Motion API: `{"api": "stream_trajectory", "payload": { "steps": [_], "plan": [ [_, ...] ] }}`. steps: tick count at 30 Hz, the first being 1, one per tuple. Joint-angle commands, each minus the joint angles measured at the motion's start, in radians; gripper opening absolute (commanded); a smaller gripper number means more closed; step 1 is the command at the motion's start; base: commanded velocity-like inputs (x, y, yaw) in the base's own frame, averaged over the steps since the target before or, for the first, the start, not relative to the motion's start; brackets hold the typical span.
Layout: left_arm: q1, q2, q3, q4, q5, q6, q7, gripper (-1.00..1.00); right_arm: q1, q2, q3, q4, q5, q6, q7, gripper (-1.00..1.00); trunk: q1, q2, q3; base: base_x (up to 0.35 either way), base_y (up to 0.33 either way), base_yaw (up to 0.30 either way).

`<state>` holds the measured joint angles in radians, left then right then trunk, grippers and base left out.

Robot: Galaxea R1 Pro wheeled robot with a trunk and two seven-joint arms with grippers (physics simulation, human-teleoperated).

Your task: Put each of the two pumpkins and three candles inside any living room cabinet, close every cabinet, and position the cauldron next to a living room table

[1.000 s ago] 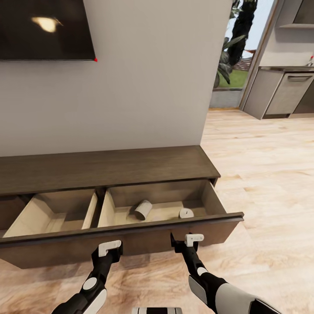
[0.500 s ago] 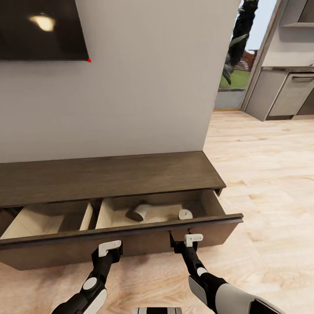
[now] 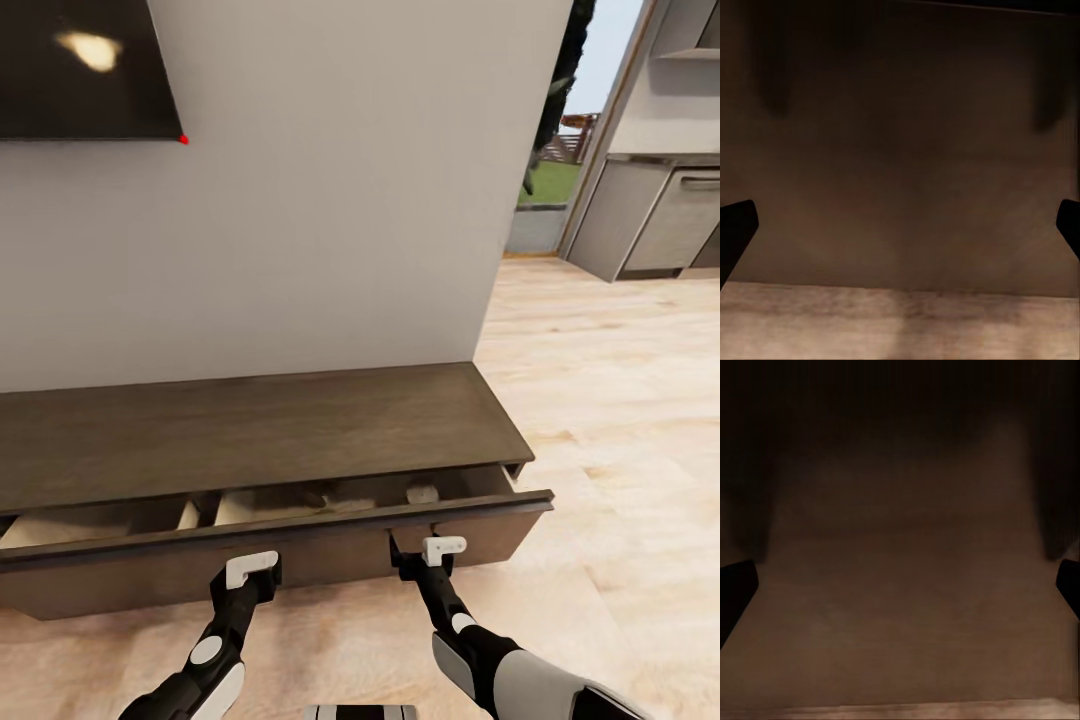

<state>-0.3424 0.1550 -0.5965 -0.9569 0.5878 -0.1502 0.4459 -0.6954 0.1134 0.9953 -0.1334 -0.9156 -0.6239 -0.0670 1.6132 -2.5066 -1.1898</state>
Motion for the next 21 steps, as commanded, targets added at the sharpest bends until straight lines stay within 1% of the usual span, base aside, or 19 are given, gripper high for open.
{"api": "stream_trajectory", "payload": {
  "steps": [1, 10, 16, 21],
  "plan": [
    [-0.001, 0.001, -0.006, -0.001, 0.010, -0.008, 0.007, 1.00, -0.001, 0.000, -0.005, 0.000, -0.006, -0.003, -0.008, 1.00, 0.000, 0.000, -0.001, 0.242, 0.000, 0.000],
    [-0.001, 0.001, -0.006, 0.000, 0.009, -0.008, 0.006, 1.00, -0.001, 0.000, -0.005, 0.000, -0.006, -0.003, -0.008, 1.00, 0.000, 0.000, -0.001, 0.207, 0.000, 0.000],
    [-0.001, 0.001, -0.006, -0.001, 0.009, -0.009, 0.007, 1.00, -0.001, 0.000, -0.004, 0.000, -0.006, -0.003, -0.008, 1.00, 0.000, 0.000, -0.001, 0.057, 0.000, 0.000],
    [-0.001, 0.001, -0.006, 0.000, 0.008, -0.008, 0.007, 1.00, -0.001, 0.000, -0.004, 0.000, -0.006, -0.003, -0.008, 1.00, 0.000, 0.000, -0.001, 0.120, 0.000, 0.000]
  ]
}}
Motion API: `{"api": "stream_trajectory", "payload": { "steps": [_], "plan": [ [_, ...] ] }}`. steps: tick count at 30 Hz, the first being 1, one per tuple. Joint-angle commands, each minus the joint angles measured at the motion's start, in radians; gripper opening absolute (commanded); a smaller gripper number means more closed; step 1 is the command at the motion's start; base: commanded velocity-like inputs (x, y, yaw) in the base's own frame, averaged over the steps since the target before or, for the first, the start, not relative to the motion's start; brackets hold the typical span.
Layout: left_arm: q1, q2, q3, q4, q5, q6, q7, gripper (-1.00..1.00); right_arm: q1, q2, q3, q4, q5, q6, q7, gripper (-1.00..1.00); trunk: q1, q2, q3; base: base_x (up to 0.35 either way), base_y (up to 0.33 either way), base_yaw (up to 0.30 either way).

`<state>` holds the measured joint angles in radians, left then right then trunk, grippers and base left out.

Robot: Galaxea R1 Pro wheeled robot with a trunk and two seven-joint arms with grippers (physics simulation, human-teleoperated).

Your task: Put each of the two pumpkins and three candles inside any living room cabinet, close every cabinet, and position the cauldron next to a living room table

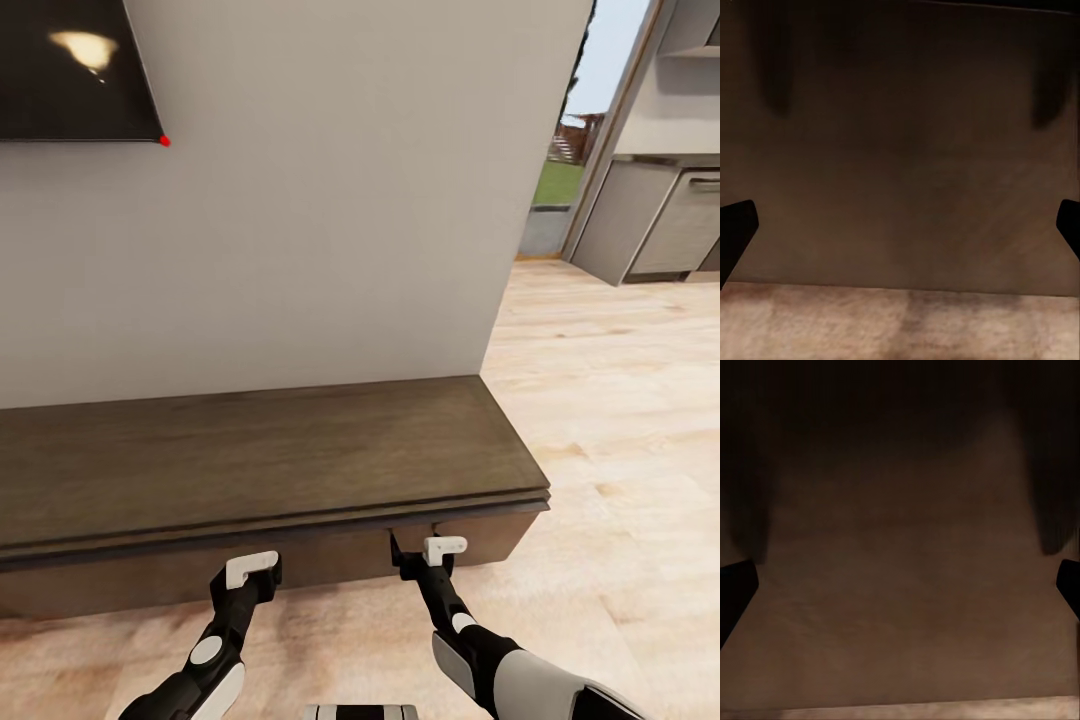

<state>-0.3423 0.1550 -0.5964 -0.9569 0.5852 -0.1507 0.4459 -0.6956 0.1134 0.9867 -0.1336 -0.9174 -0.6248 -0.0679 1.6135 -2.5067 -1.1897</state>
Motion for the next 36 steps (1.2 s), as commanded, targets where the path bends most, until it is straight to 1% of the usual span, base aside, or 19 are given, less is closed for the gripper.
{"api": "stream_trajectory", "payload": {
  "steps": [1, 14, 24, 28, 36],
  "plan": [
    [-0.001, 0.001, -0.006, 0.000, 0.010, -0.008, 0.007, 1.00, -0.001, 0.000, 0.004, 0.000, -0.004, -0.003, -0.007, 1.00, 0.000, 0.000, -0.001, 0.028, 0.000, 0.000],
    [-0.001, 0.001, -0.006, 0.000, 0.011, -0.008, 0.007, 1.00, -0.001, 0.000, 0.004, 0.000, -0.004, -0.003, -0.007, 1.00, 0.000, 0.000, -0.001, 0.004, 0.000, 0.000],
    [-0.001, 0.001, -0.006, 0.000, 0.012, -0.009, 0.007, 1.00, -0.001, 0.000, 0.004, 0.000, -0.004, -0.002, -0.007, 1.00, 0.000, 0.000, -0.001, 0.050, 0.000, 0.000],
    [-0.001, 0.001, -0.006, 0.000, 0.012, -0.009, 0.007, 1.00, -0.001, 0.000, 0.004, 0.000, -0.004, -0.003, -0.007, 1.00, 0.000, 0.000, -0.001, -0.162, 0.000, 0.000],
    [-0.001, 0.001, -0.006, 0.000, 0.012, -0.009, 0.007, 1.00, -0.001, 0.000, 0.004, 0.000, -0.004, -0.002, -0.007, 1.00, 0.000, 0.000, -0.001, -0.321, 0.000, 0.000]
  ]
}}
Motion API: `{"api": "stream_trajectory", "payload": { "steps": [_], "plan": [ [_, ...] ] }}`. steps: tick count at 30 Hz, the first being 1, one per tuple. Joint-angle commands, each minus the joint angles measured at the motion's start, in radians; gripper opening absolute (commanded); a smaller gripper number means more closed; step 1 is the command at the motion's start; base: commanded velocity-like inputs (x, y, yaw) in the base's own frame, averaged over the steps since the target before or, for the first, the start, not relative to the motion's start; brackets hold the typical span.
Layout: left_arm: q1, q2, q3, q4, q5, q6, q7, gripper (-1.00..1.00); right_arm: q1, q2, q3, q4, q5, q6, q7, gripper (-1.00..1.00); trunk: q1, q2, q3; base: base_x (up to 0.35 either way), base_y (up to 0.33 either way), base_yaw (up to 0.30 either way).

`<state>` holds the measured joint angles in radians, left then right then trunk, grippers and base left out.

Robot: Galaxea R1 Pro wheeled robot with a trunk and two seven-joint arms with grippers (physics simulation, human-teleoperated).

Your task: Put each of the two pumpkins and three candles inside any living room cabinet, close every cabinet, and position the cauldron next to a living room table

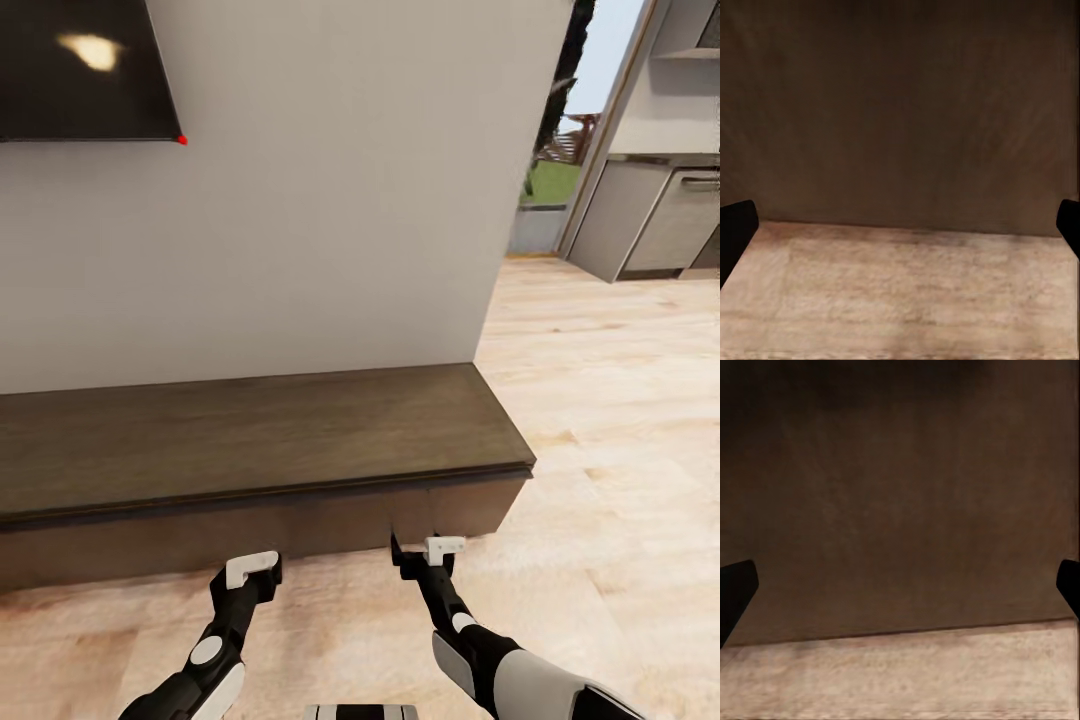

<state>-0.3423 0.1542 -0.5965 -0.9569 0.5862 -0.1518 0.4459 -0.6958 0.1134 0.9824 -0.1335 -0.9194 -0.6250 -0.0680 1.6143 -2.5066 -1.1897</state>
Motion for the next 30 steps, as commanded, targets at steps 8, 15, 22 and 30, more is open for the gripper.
{"api": "stream_trajectory", "payload": {
  "steps": [8, 15, 22, 30],
  "plan": [
    [-0.001, 0.002, -0.006, 0.000, 0.010, -0.007, 0.007, 1.00, -0.001, 0.000, 0.009, 0.000, -0.003, -0.002, -0.007, 1.00, -0.001, 0.000, -0.001, -0.336, 0.000, 0.000],
    [-0.001, 0.002, -0.006, -0.001, 0.009, -0.006, 0.007, 1.00, -0.001, 0.000, 0.007, 0.000, -0.003, -0.002, -0.007, 1.00, -0.001, 0.000, -0.001, -0.337, 0.000, 0.000],
    [-0.001, 0.001, -0.004, -0.013, 0.011, 0.002, 0.008, 1.00, -0.001, 0.000, 0.007, 0.000, -0.003, -0.001, -0.007, 1.00, -0.001, 0.000, -0.001, -0.203, 0.000, 0.000],
    [-0.001, 0.003, 0.027, -0.180, 0.024, 0.241, 0.019, 1.00, -0.001, 0.000, 0.007, -0.001, -0.003, 0.002, -0.007, 1.00, -0.001, 0.000, -0.001, -0.010, 0.000, 0.000]
  ]
}}
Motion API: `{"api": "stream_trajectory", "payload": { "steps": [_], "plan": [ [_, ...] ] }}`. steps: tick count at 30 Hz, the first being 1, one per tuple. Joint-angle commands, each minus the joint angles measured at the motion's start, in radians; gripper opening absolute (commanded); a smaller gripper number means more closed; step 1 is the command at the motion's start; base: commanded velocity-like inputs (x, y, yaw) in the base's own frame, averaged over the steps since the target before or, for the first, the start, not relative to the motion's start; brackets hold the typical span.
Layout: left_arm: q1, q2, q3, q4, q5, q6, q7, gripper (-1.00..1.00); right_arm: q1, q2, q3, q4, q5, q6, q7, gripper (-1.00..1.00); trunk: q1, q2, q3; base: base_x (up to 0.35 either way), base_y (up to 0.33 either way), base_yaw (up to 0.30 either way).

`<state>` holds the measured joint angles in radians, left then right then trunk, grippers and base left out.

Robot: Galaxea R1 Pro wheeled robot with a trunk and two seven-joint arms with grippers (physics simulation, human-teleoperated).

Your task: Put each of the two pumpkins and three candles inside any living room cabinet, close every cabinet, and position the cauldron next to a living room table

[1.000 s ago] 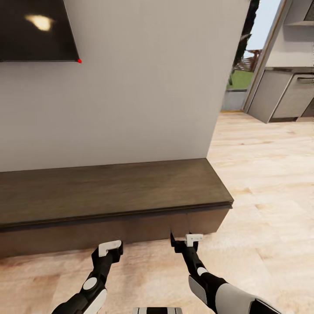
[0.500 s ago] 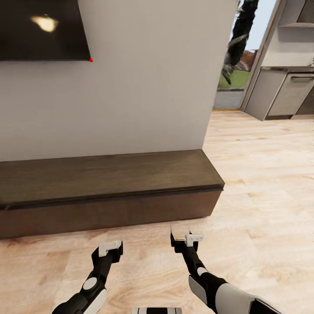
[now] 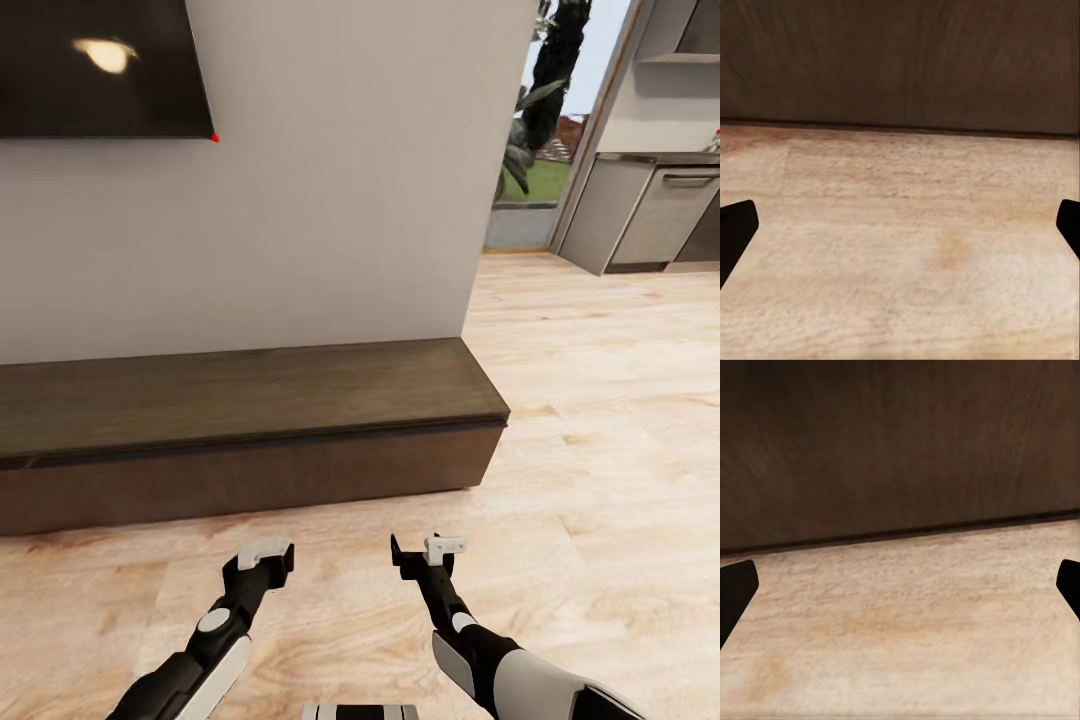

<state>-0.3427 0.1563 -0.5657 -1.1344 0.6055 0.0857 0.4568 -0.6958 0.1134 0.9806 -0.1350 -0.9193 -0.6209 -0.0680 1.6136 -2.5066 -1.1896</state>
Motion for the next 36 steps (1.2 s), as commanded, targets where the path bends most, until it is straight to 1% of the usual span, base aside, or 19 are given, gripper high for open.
{"api": "stream_trajectory", "payload": {
  "steps": [1, 3, 4, 6, 8, 9, 11, 12, 14, 15, 16, 17, 19, 21, 24, 26, 28, 32, 36],
  "plan": [
    [-0.001, 0.000, 0.011, -0.012, 0.006, 0.019, 0.008, 1.00, -0.001, 0.000, 0.009, 0.000, -0.003, -0.002, -0.007, 1.00, 0.000, 0.000, -0.001, 0.000, 0.000, 0.000],
    [-0.001, -0.002, 0.046, -0.025, 0.008, 0.064, 0.008, 1.00, -0.001, 0.000, 0.009, 0.000, -0.003, -0.002, -0.006, 1.00, -0.001, 0.000, 0.003, 0.000, 0.000, 0.000],
    [-0.001, -0.002, 0.072, -0.043, 0.009, 0.122, 0.008, 1.00, -0.001, 0.000, 0.009, 0.000, -0.003, -0.002, -0.006, 1.00, -0.001, 0.000, 0.007, 0.000, 0.000, 0.000],
    [0.000, -0.002, 0.103, -0.097, 0.008, 0.205, 0.008, 1.00, -0.001, 0.000, 0.008, 0.000, -0.003, -0.001, -0.006, 1.00, -0.002, 0.001, 0.015, 0.000, 0.000, 0.000],
    [0.001, 0.000, 0.128, -0.165, 0.005, 0.280, 0.008, 1.00, -0.001, 0.000, 0.008, -0.001, -0.003, -0.001, -0.005, 1.00, -0.003, 0.001, 0.022, 0.000, 0.000, 0.000],
    [0.002, 0.000, 0.138, -0.184, 0.005, 0.316, 0.008, 1.00, -0.001, 0.000, 0.007, -0.002, -0.004, 0.000, -0.005, 1.00, -0.003, 0.001, 0.026, 0.000, 0.000, 0.000],
    [0.002, -0.002, 0.151, -0.194, 0.006, 0.354, 0.008, 1.00, -0.001, 0.000, 0.007, -0.002, -0.004, 0.004, -0.004, 1.00, -0.004, 0.002, 0.034, 0.000, 0.000, 0.000],
    [0.002, -0.002, 0.163, -0.200, 0.006, 0.379, 0.008, 1.00, -0.001, 0.000, 0.007, -0.003, -0.005, 0.014, -0.004, 1.00, -0.005, 0.002, 0.038, 0.000, 0.000, 0.000],
    [0.002, -0.003, 0.196, -0.207, 0.007, 0.434, 0.008, 1.00, -0.001, 0.000, 0.006, -0.006, -0.017, 0.057, -0.003, 1.00, -0.006, 0.002, 0.046, 0.000, 0.000, 0.000],
    [0.002, -0.004, 0.214, -0.210, 0.007, 0.461, 0.008, 1.00, -0.001, 0.000, 0.006, -0.009, -0.027, 0.081, -0.001, 1.00, -0.006, 0.003, 0.049, 0.000, 0.000, 0.000],
    [0.002, -0.005, 0.242, -0.213, 0.008, 0.501, 0.008, 1.00, -0.001, 0.000, 0.006, -0.011, -0.043, 0.112, 0.003, 1.00, -0.006, 0.003, 0.053, 0.000, 0.000, 0.000],
    [0.002, -0.007, 0.258, -0.214, 0.008, 0.524, 0.008, 1.00, -0.001, 0.000, 0.006, -0.012, -0.051, 0.126, 0.010, 1.00, -0.007, 0.003, 0.057, 0.000, 0.000, 0.000],
    [0.002, -0.009, 0.277, -0.216, 0.008, 0.553, 0.008, 1.00, -0.001, 0.000, 0.007, -0.013, -0.060, 0.153, 0.036, 1.00, -0.008, 0.004, 0.065, 0.000, 0.000, 0.000],
    [0.002, -0.010, 0.286, -0.217, 0.008, 0.566, 0.008, 1.00, -0.001, 0.000, 0.006, -0.014, -0.064, 0.199, 0.056, 1.00, -0.009, 0.004, 0.073, 0.000, 0.000, 0.000],
    [0.002, -0.009, 0.301, -0.224, 0.009, 0.595, 0.007, 1.00, -0.001, 0.000, 0.005, -0.015, -0.066, 0.291, 0.067, 1.00, -0.010, 0.005, 0.084, 0.000, 0.000, 0.000],
    [0.002, -0.011, 0.319, -0.227, 0.010, 0.634, 0.006, 1.00, -0.001, 0.000, 0.004, -0.015, -0.066, 0.327, 0.070, 1.00, -0.011, 0.005, 0.092, 0.000, 0.000, 0.000],
    [0.002, -0.013, 0.336, -0.229, 0.011, 0.665, 0.006, 1.00, -0.001, 0.000, 0.003, -0.015, -0.067, 0.349, 0.070, 1.00, -0.012, 0.006, 0.100, -0.035, 0.000, 0.000],
    [0.001, -0.015, 0.357, -0.240, 0.011, 0.693, 0.005, 1.00, -0.001, 0.000, 0.002, -0.015, -0.066, 0.370, 0.070, 1.00, -0.014, 0.008, 0.115, -0.201, 0.000, 0.000],
    [0.001, -0.016, 0.375, -0.258, 0.012, 0.734, 0.005, 1.00, -0.001, 0.000, 0.005, -0.016, -0.063, 0.367, 0.067, 1.00, -0.030, 0.036, 0.128, -0.058, 0.000, 0.000]
  ]
}}
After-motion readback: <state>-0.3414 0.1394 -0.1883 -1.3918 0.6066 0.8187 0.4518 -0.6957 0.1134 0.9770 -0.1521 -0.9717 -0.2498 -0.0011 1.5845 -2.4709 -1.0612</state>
